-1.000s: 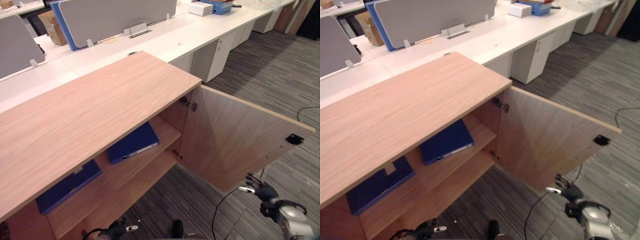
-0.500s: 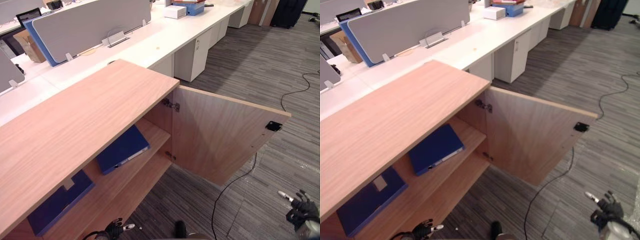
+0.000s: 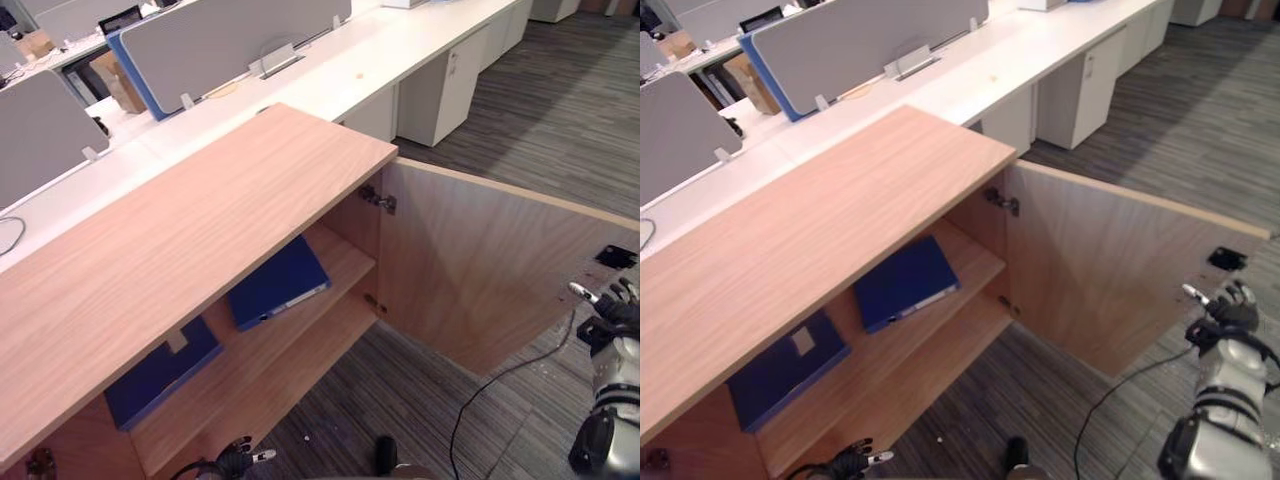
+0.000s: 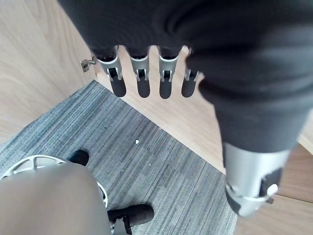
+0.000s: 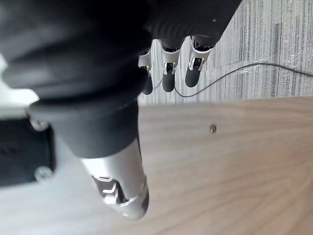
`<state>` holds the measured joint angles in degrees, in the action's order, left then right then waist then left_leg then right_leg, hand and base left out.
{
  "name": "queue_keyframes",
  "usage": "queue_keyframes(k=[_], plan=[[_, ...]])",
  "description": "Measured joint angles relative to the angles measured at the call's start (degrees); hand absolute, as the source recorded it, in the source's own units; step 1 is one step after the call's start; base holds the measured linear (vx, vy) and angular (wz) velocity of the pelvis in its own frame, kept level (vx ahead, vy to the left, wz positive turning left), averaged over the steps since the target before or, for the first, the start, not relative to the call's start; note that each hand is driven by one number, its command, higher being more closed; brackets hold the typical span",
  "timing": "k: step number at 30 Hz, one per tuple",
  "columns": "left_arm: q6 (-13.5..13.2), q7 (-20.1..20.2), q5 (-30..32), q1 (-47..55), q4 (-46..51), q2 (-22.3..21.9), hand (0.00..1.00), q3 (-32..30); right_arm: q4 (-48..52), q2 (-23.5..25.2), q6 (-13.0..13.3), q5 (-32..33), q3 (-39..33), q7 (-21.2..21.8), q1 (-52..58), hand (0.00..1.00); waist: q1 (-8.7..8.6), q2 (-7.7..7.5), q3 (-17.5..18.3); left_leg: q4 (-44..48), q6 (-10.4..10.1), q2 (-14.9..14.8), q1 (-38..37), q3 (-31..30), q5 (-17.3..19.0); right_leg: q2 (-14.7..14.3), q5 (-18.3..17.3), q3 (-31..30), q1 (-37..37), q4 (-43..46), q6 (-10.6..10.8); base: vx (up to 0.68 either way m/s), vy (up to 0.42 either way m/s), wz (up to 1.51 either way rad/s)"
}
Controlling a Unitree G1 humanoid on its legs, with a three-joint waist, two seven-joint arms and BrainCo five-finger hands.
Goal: Walk over to the cabinet, pick up the folder, carry it to the office cabinet, place the folder inside the office cabinet, then close the office cabinet door
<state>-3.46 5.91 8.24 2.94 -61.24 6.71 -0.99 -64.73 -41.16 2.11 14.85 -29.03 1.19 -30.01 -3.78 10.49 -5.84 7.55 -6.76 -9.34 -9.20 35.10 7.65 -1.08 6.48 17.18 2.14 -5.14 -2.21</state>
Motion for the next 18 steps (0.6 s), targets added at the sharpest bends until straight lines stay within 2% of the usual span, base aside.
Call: queue_keyframes(k=[2,7,14,18], plan=[[-0.43,0.00,-1.06,-1.15,0.00,0.48,0.00,0.78,-3.89,-3.62,-0.06,1.11,2.87,-0.38,-3.62,0.00,0.23,0.71,-1.22,-0.12,0.03,0.27,0.14,-0.88,0.02,0.32,0.80,0.25,-0.06,0.32,-0.43,0.05,0.000,0.08],[-1.02,0.00,-2.03,-3.47,0.04,1.62,0.00,2.00,-6.06,-8.46,-0.09,4.54,6.33,-0.41,-9.13,0.00,0.23,2.32,-2.57,-1.16,0.41,1.23,0.39,-2.27,0.22,1.23,1.13,1.62,-0.05,0.32,-0.14,0.01,0.027,0.13],[-1.33,0.00,-2.00,-3.04,1.21,2.92,0.00,1.87,-4.09,-8.34,-0.21,6.47,9.24,-0.44,-9.54,0.00,-0.25,2.36,-3.62,-1.35,0.38,1.08,0.85,-3.18,0.11,1.22,0.80,2.39,0.37,-0.04,0.10,-0.03,-0.015,0.03],[-1.34,0.07,-1.91,-2.62,1.22,2.51,0.00,1.88,6.47,-7.82,-0.34,6.46,15.72,-0.17,-3.32,0.00,-1.18,2.13,-3.94,-1.03,-0.10,0.60,1.32,-3.04,-0.82,0.85,0.41,2.43,0.86,-0.05,-0.44,-0.02,-0.064,-0.06]])
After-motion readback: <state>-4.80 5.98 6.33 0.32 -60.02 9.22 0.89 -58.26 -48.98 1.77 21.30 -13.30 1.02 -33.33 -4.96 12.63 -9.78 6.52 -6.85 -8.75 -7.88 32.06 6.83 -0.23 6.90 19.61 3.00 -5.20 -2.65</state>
